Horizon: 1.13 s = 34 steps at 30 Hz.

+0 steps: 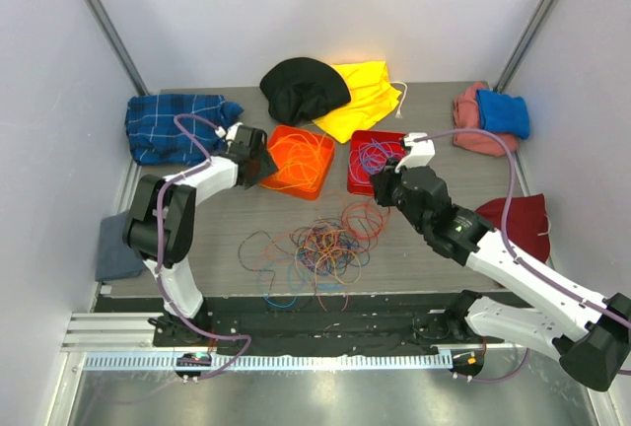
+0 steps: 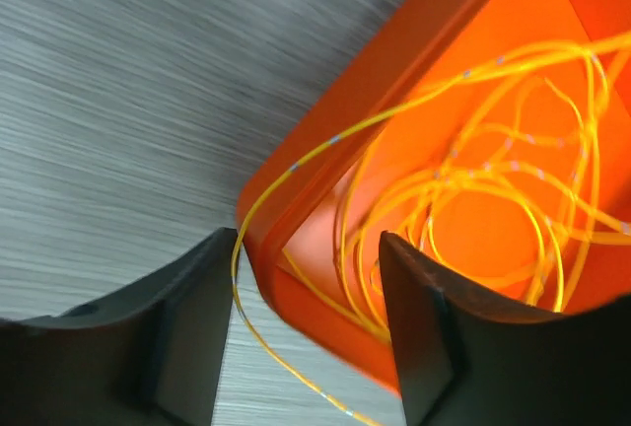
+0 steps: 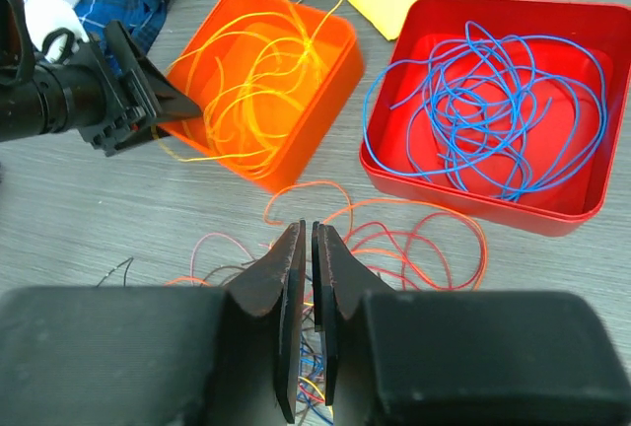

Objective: Untangle the cables

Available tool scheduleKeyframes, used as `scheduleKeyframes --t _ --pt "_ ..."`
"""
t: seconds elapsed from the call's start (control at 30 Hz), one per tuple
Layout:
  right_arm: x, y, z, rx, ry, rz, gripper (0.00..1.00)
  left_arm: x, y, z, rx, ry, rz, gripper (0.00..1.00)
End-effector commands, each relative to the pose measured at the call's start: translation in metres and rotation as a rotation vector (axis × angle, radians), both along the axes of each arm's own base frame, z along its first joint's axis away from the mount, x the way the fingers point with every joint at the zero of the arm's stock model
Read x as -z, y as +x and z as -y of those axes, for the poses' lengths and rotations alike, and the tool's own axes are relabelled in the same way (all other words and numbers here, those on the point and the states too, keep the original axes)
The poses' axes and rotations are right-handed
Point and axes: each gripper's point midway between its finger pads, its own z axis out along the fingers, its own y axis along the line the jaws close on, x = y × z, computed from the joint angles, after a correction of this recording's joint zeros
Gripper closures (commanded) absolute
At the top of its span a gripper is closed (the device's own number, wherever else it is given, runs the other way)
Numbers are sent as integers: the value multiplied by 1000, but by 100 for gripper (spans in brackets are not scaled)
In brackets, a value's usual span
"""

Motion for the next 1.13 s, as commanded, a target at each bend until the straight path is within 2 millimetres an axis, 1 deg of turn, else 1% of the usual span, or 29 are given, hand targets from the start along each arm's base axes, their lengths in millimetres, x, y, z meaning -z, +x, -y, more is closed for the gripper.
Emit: scheduleKeyframes --t 0.0,0.03,0.07,0.13,0.17,0.2,0.23,0.27,0.3,0.33,0.37,0.4,0.47,0.5,0.57,0.6,0.7,0.73,0.8,0.83,0.87,0.9,0.93,0.97,1.03,1.1 --pt "2 1 3 24 3 1 84 -13 1 51 101 -184 65 44" --pt "3 2 2 25 3 -3 84 -15 1 56 110 -199 81 49" --pt "3 2 1 22 4 -3 84 -18 -2 63 130 -211 87 50" --pt "2 3 0 21 3 -2 83 -28 -1 69 153 -220 116 52" --pt "2 3 0 24 4 -1 83 -39 0 72 165 -224 140 52" --pt "1 4 0 26 5 2 83 -47 0 74 174 -226 158 49" --pt "1 4 0 26 5 2 83 -55 2 72 175 -221 175 36" --pt "-1 5 0 27 8 6 83 -71 1 72 181 -219 206 29" --pt "-1 4 -1 27 8 6 83 -81 2 68 176 -206 228 23" --pt "-1 5 -1 27 7 6 83 -87 2 66 179 -195 241 12" --pt "-2 6 -1 29 10 7 83 -106 0 62 185 -183 276 3" --pt "-1 6 -1 29 9 6 83 -112 0 59 182 -167 288 0" --pt "-2 6 -1 30 9 9 82 -127 -2 49 169 -130 320 0" --pt "-1 6 -2 29 6 4 82 -140 -5 44 161 -122 339 0" --pt "0 7 -1 32 5 3 82 -152 -9 35 138 -91 364 0" --pt "-1 6 -1 33 6 5 82 -166 -15 29 131 -83 392 0" --pt "4 4 1 37 6 -2 82 -185 -25 18 126 -57 436 0" --pt "5 3 3 39 10 -5 82 -194 -34 15 129 -64 457 0" --pt "15 -1 4 32 2 -20 82 -196 -46 18 170 -70 462 0" --pt "15 -3 5 34 15 -19 81 -193 -59 21 202 -55 441 0" --pt "24 -6 7 32 7 -31 81 -187 -66 20 211 -35 418 0" --pt "28 -7 7 30 9 -35 80 -180 -73 19 217 -23 391 0" --pt "33 -9 8 31 11 -43 80 -171 -85 19 232 -11 344 0" --pt "38 -11 10 32 6 -51 80 -157 -94 17 240 5 311 0" --pt "44 -13 11 29 -2 -65 79 -141 -108 15 260 8 271 0" --pt "45 -14 12 34 -7 -70 78 -127 -123 9 271 7 253 0"
